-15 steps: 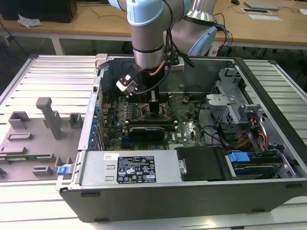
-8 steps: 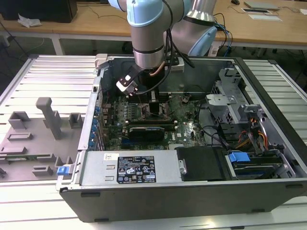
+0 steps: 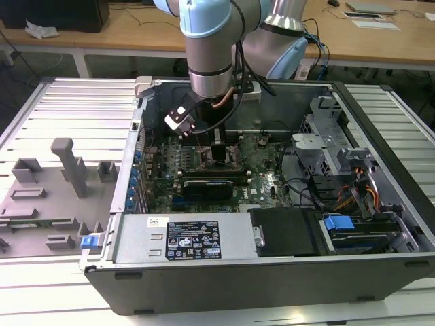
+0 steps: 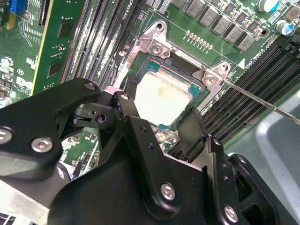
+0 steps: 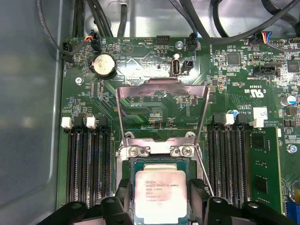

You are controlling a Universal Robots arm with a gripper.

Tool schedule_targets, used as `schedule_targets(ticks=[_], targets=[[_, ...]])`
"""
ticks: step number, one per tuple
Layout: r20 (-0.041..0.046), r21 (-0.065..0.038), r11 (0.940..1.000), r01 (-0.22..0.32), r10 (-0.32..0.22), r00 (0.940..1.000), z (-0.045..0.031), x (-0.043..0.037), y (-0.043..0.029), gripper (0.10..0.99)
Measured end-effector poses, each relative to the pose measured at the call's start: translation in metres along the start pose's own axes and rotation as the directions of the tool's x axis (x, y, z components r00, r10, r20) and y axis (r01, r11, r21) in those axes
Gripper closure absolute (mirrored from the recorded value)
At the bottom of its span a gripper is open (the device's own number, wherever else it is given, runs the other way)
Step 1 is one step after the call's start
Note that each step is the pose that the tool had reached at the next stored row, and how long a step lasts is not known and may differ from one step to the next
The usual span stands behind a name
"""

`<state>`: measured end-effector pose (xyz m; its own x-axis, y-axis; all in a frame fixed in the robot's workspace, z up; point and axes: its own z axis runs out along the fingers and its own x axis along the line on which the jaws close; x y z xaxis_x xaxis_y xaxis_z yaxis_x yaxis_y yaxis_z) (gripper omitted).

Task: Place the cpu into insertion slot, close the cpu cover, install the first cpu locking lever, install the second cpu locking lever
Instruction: 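Place the cpu into insertion slot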

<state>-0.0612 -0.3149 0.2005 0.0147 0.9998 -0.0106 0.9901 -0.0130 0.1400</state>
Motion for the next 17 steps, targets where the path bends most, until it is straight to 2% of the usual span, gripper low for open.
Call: schedule_targets(ticks=[2,4,11,14,15,16,17], targets=[[-0.0001,0.0,1.0,0.0,0.0,1.0,-0.0065,0.0,0.001,0.471],[-0.0001,0.0,1.0,0.0,0.0,1.0,-0.01,-0.0001,0.0014,0.471],[-0.0001,0.0,1.0,0.0,0.0,1.0,-0.0106,-0.0001,0.0015,0.486],[-0.0002,0.0,1.0,0.0,0.0,1.0,-0.0107,-0.0001,0.0015,0.675],[-0.0002,0.0,1.0,0.0,0.0,1.0,-0.0107,-0.0001,0.0016,0.675],[-0.0002,0.0,1.0,0.0,0.0,1.0,-0.0107,-0.0001,0.0016,0.733],[-0.0001,0.0,1.0,0.0,0.0,1.0,-0.0108,-0.0001,0.0016,0.855]])
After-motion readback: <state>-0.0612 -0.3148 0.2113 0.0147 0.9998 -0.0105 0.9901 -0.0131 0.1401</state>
